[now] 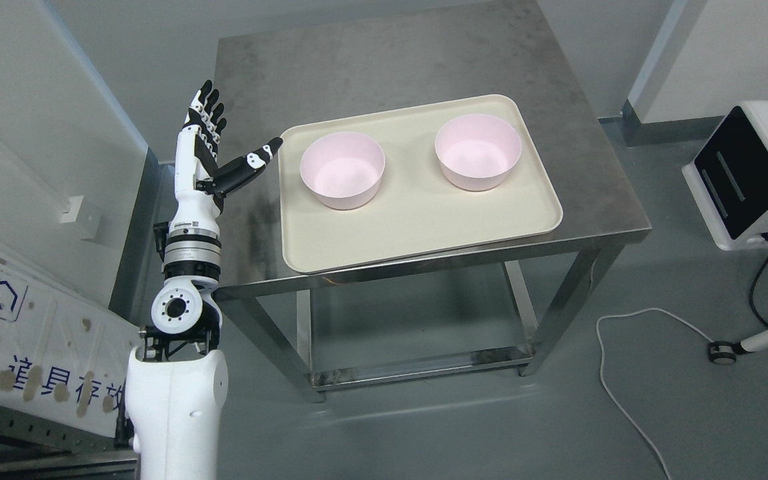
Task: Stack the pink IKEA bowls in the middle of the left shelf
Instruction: 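Reach the left hand toward the pink bowl nearer the robot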
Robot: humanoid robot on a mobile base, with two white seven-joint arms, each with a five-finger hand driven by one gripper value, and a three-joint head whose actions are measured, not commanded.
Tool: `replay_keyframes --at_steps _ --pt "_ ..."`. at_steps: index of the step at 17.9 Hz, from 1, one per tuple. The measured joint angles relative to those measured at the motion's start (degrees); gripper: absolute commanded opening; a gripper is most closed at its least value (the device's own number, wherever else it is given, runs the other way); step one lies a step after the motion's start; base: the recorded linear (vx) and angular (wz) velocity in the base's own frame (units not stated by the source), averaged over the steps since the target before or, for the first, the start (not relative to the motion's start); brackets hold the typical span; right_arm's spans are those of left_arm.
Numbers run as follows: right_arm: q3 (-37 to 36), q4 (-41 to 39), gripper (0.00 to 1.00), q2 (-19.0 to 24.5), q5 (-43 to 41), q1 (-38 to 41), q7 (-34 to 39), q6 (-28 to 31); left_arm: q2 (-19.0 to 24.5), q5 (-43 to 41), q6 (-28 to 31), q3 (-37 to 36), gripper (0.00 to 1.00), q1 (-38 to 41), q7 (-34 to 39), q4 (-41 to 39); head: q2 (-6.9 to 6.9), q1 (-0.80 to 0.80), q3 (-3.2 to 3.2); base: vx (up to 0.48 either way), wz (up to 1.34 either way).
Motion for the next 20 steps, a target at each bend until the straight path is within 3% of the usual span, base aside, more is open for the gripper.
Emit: replay_keyframes --at_steps 6,9,13,20 --pt "0.0 0.0 1.0 0.0 0.0 0.0 0.0 0.03 0.01 0.0 0.34 -0.19 0.98 -0.93 -2.86 -0.63 0.0 0.0 0.0 0.0 0.0" --pt "0.0 0.0 1.0 0.0 0.0 0.0 -0.01 0.06 1.05 -1.15 0.85 -1.12 0.97 -3.79 -12.87 0.83 0.0 0.0 0.0 0.0 0.0" --pt "0.0 0.0 1.0 0.0 0.0 0.0 -0.02 0.07 4.92 -5.8 2.34 -2.75 0.89 -9.04 -24.41 4.71 0.0 0.0 0.0 0.0 0.0" --pt "0.0 0.0 1.0 0.0 0.0 0.0 -0.37 0.07 9.54 -11.3 3.72 -6.2 0.81 -15.19 -32.31 10.73 0.0 0.0 0.0 0.0 0.0"
